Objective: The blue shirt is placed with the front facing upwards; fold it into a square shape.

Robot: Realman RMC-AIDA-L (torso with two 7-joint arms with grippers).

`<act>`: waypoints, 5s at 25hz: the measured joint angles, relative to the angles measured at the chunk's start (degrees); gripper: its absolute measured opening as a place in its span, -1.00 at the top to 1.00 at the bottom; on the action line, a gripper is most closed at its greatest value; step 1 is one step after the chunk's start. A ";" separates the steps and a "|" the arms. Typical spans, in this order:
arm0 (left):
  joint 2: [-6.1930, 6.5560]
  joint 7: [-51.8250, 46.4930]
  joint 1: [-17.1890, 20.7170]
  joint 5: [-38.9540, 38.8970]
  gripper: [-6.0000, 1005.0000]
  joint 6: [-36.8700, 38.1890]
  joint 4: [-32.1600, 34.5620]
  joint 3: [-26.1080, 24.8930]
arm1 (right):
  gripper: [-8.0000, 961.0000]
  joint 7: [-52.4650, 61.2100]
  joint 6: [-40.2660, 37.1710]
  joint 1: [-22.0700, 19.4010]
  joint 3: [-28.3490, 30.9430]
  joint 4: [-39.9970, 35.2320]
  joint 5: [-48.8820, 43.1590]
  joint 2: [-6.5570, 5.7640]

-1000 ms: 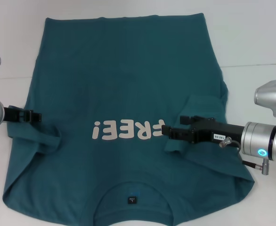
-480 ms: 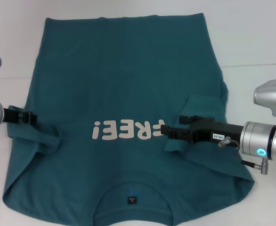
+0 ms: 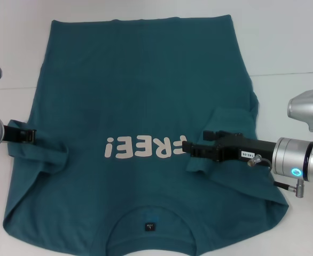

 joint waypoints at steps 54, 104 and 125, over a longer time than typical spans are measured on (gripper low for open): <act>-0.36 0.60 -0.30 -10.58 0.82 4.67 -8.29 17.91 | -0.96 0.06 0.07 -0.42 0.53 -0.03 0.30 -0.14; -0.18 20.06 9.30 -35.11 -0.71 21.81 -20.83 0.12 | -0.96 1.40 -0.01 -0.35 0.25 -0.71 -0.09 -1.07; -0.28 32.58 16.60 -45.54 -0.71 7.38 -13.64 8.38 | -0.96 2.27 2.63 0.79 0.55 -1.08 -0.14 -1.77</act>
